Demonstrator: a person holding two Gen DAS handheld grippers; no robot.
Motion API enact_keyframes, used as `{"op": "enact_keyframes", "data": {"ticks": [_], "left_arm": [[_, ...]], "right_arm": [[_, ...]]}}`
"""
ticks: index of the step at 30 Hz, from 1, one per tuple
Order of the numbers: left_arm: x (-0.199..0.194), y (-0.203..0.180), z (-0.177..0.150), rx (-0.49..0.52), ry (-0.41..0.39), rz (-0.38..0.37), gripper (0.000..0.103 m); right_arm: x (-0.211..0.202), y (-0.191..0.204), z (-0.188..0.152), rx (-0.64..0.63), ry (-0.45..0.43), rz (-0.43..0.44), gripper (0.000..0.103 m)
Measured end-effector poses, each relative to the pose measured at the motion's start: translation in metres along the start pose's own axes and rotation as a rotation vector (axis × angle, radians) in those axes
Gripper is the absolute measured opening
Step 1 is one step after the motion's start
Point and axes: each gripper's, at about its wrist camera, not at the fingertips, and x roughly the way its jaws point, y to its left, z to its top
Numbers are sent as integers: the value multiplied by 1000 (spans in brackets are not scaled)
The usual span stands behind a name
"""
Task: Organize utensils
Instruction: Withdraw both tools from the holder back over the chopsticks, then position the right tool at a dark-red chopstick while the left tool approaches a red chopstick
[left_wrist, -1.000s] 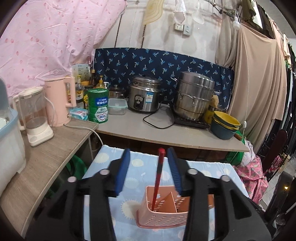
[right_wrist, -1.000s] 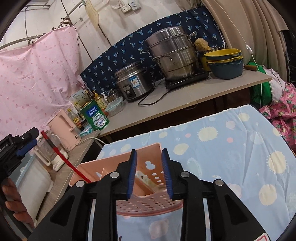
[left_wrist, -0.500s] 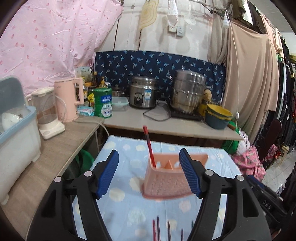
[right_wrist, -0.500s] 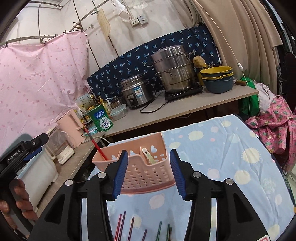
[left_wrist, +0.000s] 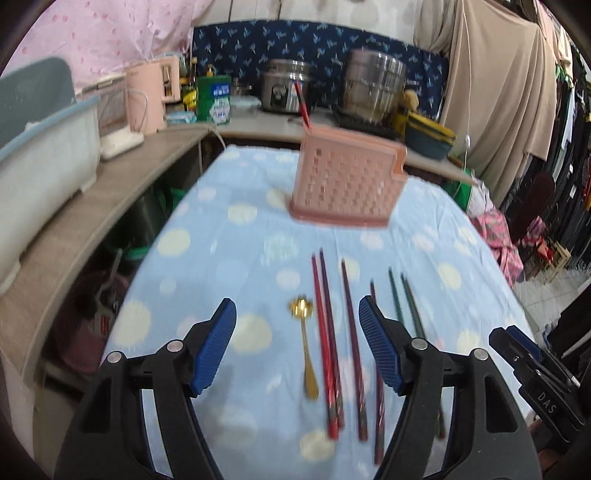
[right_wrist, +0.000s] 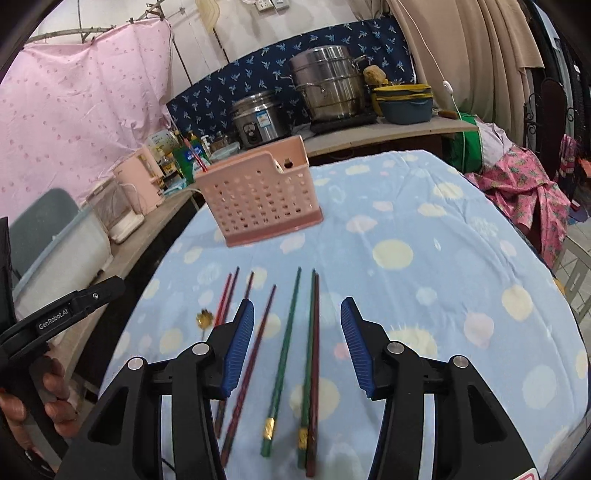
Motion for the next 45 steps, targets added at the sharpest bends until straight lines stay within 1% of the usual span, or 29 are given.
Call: {"op": "enact_keyframes", "data": {"ticks": [6,9,13,18,22,25,28,33,38,40,45], "left_arm": [[-1,-3,-52,22,61,6,65],[1,-7,-69,38,93,-2,66],[3,-12,-87,52,121,-3,66],[6,-15,-95,56,138,-9,65],[7,-18,-96,65,134,-14,66],[10,-19,-98,60,146,-19,66],[13,-17,-99,53,154,-19,66],[19,-13,-101,47,163,3,65],[26,-6,-102,35,177,23,65],[28,-6,-103,34,180,24,65],[32,-9,-104,46,184,22,65]], "right_arm": [[-4,-1,-55,-67,73,-68,48],[-2,1,-71,-74,101,-58,48],[-1,4,-83,-106,107,-70,48],[3,-2,-89,-84,127,-71,48],[3,2,-91,-106,125,-67,47],[8,5,-94,-122,141,-65,43],[12,4,-96,-116,158,-65,37],[13,1,-98,-101,158,-70,28],[14,-4,-97,-80,156,-80,17],[14,-6,-96,-71,155,-82,15],[15,-7,-95,-66,154,-83,14]]}}
